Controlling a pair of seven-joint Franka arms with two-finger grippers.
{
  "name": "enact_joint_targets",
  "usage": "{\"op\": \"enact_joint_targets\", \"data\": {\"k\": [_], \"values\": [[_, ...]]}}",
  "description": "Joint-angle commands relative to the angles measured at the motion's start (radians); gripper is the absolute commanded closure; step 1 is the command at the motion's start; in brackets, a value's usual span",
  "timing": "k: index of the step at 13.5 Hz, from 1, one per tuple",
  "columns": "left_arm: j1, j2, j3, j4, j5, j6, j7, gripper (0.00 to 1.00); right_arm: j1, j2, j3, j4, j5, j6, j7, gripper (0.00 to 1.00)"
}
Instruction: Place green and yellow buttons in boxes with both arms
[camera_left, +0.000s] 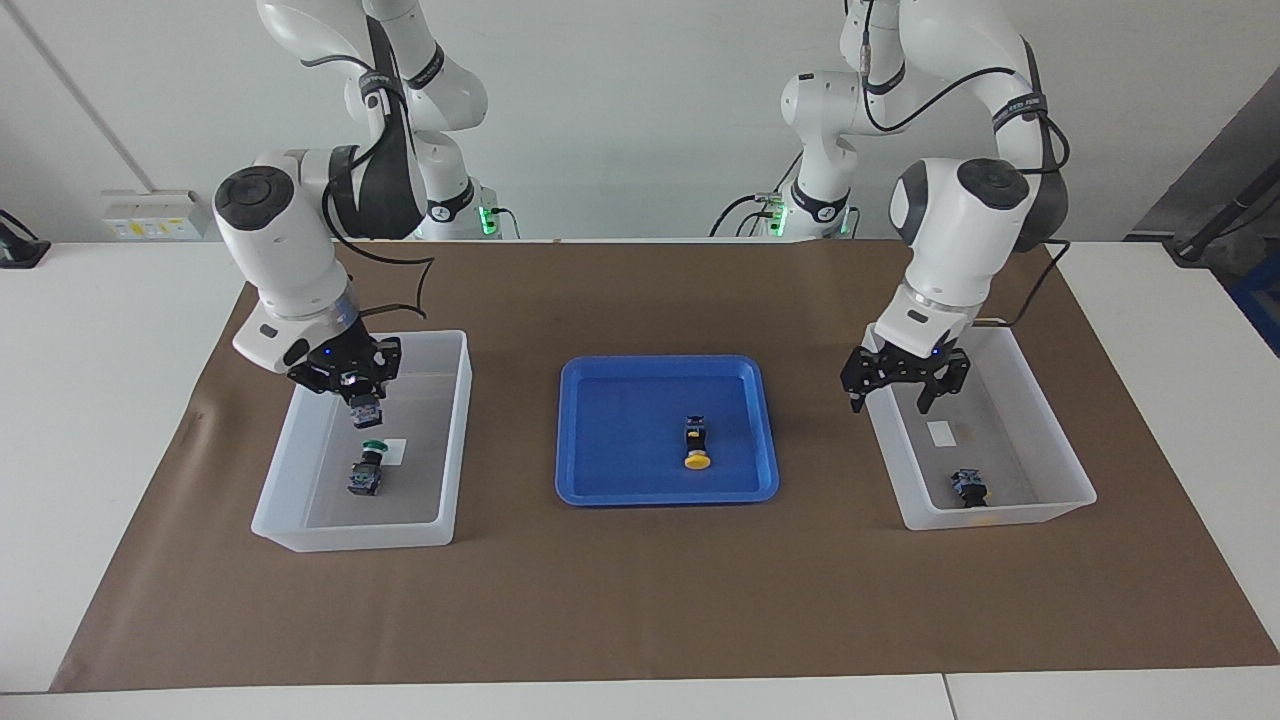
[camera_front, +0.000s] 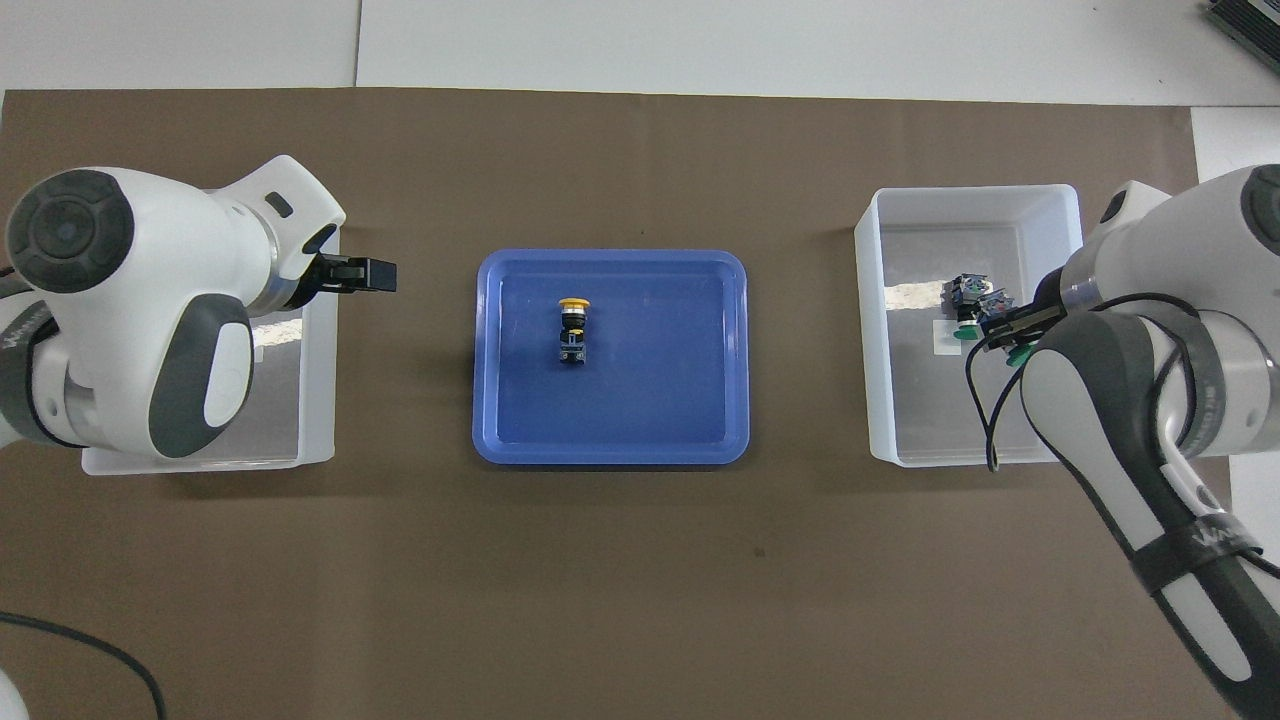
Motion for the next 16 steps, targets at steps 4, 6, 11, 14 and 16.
{"op": "enact_joint_targets", "data": {"k": [4,6,11,14,16], "values": [[-0.179,0.077,0.019,-0.017,0.01,0.111,-0.233,0.0,-0.009,-0.015,0.016,-0.226,0.041,0.273,-0.134,1.0],[-0.226,0.112,0.019,-0.008,0.01,0.121,-0.297,0.0,-0.007,0.01,0.016,-0.231,0.042,0.307,-0.134,0.9],[-0.33,0.241,0.019,0.03,0.013,0.225,-0.431,0.0,0.025,0.024,0.014,-0.213,0.048,0.333,0.039,0.0],[-0.351,0.276,0.019,0.024,0.014,0.284,-0.452,0.15,0.025,-0.004,0.013,-0.121,0.048,0.304,0.148,0.0],[-0.349,0.275,0.02,0.02,0.014,0.279,-0.452,0.36,0.01,-0.03,0.011,-0.059,0.041,0.263,0.182,0.0]]}}
